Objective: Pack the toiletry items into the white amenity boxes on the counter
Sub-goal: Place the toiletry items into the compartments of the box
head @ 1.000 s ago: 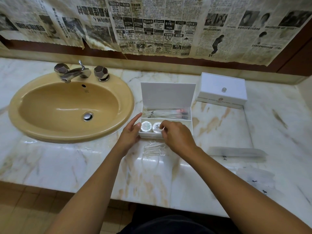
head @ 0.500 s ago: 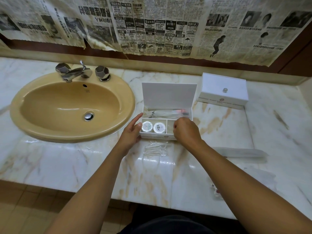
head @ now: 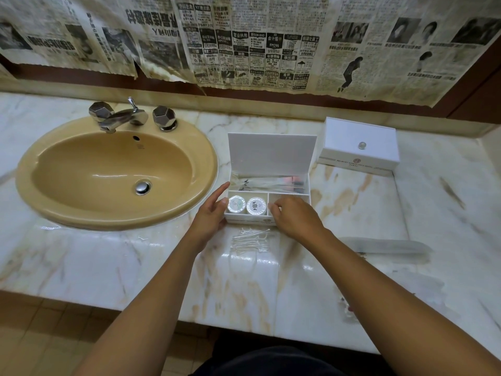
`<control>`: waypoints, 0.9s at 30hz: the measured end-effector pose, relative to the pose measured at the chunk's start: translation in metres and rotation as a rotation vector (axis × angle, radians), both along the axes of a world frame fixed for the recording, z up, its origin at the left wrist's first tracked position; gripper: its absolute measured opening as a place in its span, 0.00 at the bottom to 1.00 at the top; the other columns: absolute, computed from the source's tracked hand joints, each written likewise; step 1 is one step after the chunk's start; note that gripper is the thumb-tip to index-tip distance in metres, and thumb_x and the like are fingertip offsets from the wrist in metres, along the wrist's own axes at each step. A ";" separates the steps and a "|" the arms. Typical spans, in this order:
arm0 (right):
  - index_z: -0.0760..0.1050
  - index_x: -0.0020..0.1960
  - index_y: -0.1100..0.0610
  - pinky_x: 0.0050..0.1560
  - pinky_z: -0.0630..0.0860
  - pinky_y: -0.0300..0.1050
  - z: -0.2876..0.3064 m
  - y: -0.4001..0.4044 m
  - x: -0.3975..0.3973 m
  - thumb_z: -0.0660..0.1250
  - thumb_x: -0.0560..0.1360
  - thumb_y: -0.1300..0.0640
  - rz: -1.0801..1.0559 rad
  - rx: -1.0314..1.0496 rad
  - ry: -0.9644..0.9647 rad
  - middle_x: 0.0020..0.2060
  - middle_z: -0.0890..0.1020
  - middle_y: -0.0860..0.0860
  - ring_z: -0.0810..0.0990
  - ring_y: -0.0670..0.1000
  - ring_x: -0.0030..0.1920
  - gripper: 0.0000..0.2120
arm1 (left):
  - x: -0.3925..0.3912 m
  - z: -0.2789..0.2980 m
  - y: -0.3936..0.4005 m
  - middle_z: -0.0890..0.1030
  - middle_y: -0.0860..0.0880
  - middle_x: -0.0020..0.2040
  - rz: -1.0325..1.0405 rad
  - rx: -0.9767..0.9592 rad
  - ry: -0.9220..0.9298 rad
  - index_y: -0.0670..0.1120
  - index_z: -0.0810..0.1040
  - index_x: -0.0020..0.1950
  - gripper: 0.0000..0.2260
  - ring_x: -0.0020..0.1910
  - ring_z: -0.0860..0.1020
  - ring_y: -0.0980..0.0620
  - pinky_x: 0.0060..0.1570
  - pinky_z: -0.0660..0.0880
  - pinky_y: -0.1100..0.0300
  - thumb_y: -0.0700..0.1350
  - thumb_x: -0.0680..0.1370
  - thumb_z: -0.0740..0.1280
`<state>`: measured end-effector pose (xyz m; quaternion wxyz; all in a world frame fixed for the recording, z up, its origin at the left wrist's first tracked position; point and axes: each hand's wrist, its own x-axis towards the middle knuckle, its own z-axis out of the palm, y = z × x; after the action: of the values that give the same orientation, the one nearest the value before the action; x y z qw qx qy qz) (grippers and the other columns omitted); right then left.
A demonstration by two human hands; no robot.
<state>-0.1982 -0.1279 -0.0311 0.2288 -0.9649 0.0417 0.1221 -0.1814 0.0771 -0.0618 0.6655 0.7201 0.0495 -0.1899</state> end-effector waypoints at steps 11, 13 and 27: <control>0.81 0.49 0.60 0.39 0.77 0.49 0.009 0.033 -0.021 0.66 0.72 0.63 0.180 0.144 -0.499 0.43 0.80 0.55 0.79 0.58 0.43 0.07 | 0.000 -0.004 0.001 0.70 0.55 0.48 0.010 0.009 -0.012 0.72 0.72 0.64 0.17 0.51 0.69 0.53 0.49 0.72 0.63 0.49 0.84 0.59; 0.80 0.50 0.59 0.39 0.76 0.50 0.004 0.040 -0.028 0.64 0.73 0.62 0.276 0.114 -0.407 0.44 0.79 0.54 0.79 0.58 0.44 0.08 | 0.001 -0.005 0.001 0.69 0.52 0.46 0.012 0.006 -0.017 0.71 0.73 0.64 0.17 0.48 0.67 0.51 0.47 0.70 0.61 0.48 0.84 0.59; 0.77 0.55 0.59 0.37 0.63 0.44 -0.026 0.038 -0.044 0.60 0.72 0.68 0.380 -0.150 -0.148 0.53 0.77 0.55 0.78 0.60 0.51 0.15 | 0.001 -0.005 0.000 0.68 0.59 0.44 0.026 -0.024 -0.003 0.75 0.74 0.60 0.18 0.53 0.67 0.51 0.50 0.69 0.57 0.48 0.84 0.58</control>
<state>-0.2426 -0.0898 -0.0567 0.1318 -0.9760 -0.1491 0.0887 -0.1807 0.0771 -0.0672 0.6767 0.7115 0.0556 -0.1809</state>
